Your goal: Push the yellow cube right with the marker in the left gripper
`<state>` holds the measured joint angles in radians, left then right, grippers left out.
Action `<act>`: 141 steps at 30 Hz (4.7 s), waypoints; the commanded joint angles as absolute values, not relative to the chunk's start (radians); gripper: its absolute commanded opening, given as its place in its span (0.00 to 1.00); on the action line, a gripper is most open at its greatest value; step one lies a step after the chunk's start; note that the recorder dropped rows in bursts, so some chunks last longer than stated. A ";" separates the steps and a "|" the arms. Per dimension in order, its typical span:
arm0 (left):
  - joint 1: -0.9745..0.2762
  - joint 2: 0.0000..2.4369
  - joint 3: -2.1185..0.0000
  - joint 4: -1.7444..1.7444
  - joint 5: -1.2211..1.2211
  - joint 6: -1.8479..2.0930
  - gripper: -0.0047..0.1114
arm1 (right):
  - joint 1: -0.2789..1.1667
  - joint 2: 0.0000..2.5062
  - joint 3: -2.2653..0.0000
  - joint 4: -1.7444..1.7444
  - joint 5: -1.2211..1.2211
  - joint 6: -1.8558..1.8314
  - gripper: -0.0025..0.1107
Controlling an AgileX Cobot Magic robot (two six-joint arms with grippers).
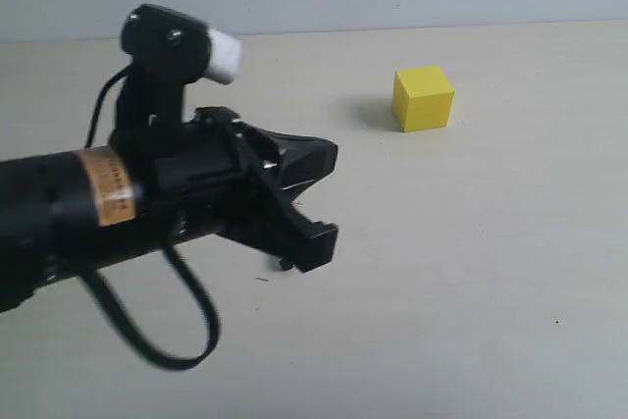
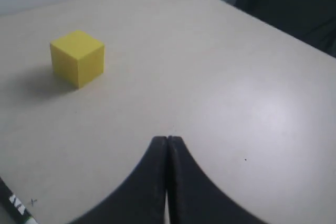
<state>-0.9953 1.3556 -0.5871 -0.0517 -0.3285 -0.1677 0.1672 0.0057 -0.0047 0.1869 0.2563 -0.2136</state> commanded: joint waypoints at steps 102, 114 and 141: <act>-0.101 0.000 0.000 0.039 0.357 -0.113 0.04 | 0.163 0.000 0.000 0.185 0.244 -0.214 0.02; -0.101 0.000 0.000 0.039 0.356 -0.109 0.04 | 0.163 0.000 0.000 0.185 0.244 -0.214 0.02; -0.101 0.000 0.000 0.039 0.356 -0.109 0.04 | 0.163 0.000 0.000 0.185 0.244 -0.214 0.02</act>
<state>-0.1042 0.0058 -0.0036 0.0356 0.3688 -0.1044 0.1672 0.0057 -0.0047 0.1869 0.2563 -0.2136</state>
